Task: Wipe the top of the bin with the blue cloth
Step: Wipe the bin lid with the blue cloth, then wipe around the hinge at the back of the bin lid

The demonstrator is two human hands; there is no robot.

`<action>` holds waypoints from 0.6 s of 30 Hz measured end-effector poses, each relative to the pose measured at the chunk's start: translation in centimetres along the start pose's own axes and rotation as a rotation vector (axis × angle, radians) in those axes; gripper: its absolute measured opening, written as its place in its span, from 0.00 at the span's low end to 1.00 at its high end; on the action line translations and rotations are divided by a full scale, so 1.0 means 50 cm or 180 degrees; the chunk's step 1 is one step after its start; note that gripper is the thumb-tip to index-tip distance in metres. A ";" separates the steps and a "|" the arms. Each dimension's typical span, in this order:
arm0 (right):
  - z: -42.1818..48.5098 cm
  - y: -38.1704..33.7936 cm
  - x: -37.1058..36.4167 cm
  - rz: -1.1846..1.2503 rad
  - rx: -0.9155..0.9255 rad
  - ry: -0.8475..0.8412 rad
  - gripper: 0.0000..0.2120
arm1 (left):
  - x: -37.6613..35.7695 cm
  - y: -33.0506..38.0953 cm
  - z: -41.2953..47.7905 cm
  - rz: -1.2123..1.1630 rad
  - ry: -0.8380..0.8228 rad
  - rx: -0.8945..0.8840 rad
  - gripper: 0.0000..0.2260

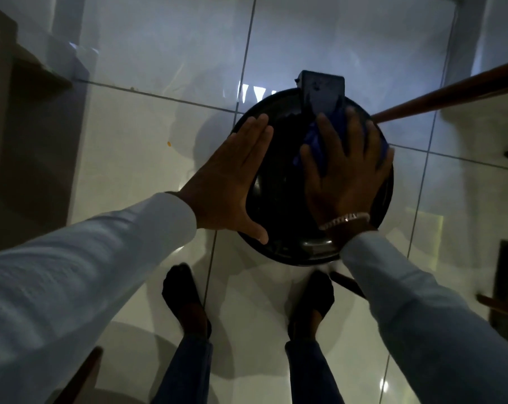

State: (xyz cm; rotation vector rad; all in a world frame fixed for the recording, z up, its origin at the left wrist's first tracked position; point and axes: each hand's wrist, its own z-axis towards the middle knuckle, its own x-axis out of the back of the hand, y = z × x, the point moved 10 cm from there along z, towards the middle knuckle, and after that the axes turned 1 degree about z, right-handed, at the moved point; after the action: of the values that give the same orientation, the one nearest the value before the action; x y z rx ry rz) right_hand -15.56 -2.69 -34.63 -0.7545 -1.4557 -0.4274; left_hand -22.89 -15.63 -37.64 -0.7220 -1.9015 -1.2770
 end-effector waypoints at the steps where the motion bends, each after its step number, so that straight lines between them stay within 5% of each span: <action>1: 0.000 -0.025 -0.006 -0.0023 0.0107 -0.0011 0.26 | -0.001 -0.002 0.000 0.0017 0.0004 0.0006 0.65; 8: -0.168 -0.025 -0.031 -0.0327 0.1555 -0.0402 0.25 | -0.002 -0.002 0.000 0.0018 -0.0122 0.0057 0.66; 15: -0.119 0.059 0.035 0.0576 0.0660 -0.0619 0.32 | 0.017 0.036 -0.006 0.0224 -0.0368 0.0459 0.66; 18: -0.125 0.116 0.121 0.1718 -0.0175 0.0111 0.31 | 0.038 0.106 -0.007 0.0021 0.0014 0.0672 0.49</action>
State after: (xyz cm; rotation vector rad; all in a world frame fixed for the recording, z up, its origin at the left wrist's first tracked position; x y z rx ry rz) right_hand -6.46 -1.80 -29.56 -1.1356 -1.1509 -0.0646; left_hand -19.80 -13.99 -33.18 -0.6144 -1.9919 -1.0527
